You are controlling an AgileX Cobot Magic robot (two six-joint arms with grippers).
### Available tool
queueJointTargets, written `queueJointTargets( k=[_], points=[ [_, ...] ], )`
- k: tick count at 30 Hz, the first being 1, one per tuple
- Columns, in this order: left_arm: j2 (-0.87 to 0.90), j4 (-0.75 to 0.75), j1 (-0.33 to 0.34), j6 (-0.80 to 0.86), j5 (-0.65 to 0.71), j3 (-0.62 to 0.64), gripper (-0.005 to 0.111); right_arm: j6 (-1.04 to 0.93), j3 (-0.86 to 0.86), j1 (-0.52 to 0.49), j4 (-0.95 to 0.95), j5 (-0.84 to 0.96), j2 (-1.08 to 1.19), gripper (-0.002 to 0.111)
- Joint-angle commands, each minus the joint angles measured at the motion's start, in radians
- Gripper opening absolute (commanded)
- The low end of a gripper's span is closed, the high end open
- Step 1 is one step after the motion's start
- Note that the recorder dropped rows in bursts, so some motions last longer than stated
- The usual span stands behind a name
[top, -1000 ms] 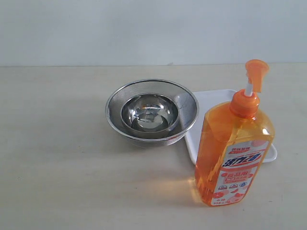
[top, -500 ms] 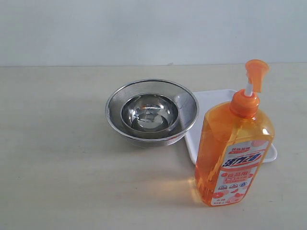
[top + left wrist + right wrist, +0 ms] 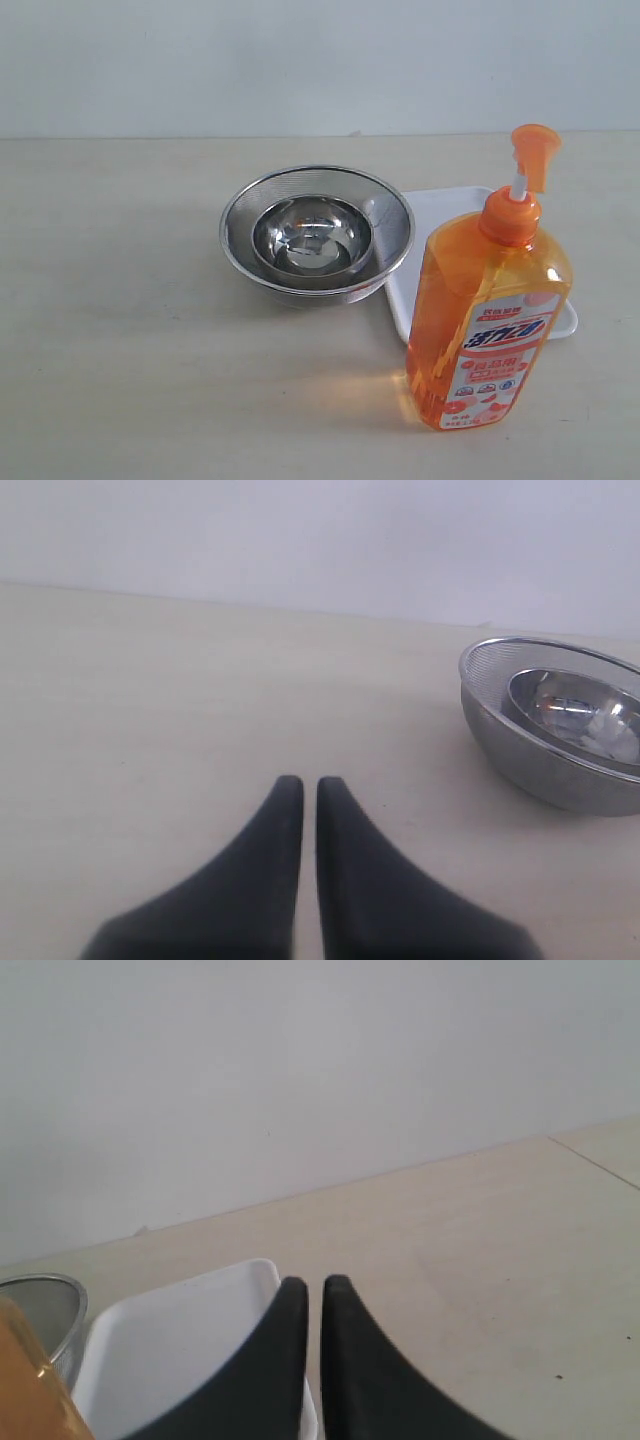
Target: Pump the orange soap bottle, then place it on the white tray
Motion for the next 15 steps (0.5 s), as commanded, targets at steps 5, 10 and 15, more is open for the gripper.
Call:
queueJointTargets(
  k=[5, 10, 15],
  points=[
    [-0.002, -0.010, -0.005, 0.004, -0.013, 0.003, 0.005, 0.006, 0.000, -0.005, 0.002, -0.004, -0.005, 0.001],
    [-0.002, -0.010, -0.005, 0.004, -0.013, 0.003, 0.005, 0.006, 0.000, -0.005, 0.002, -0.004, -0.005, 0.001],
    [-0.002, -0.049, -0.005, -0.037, -0.076, 0.003, 0.005, 0.006, 0.000, -0.005, 0.002, -0.004, -0.005, 0.001]
  ],
)
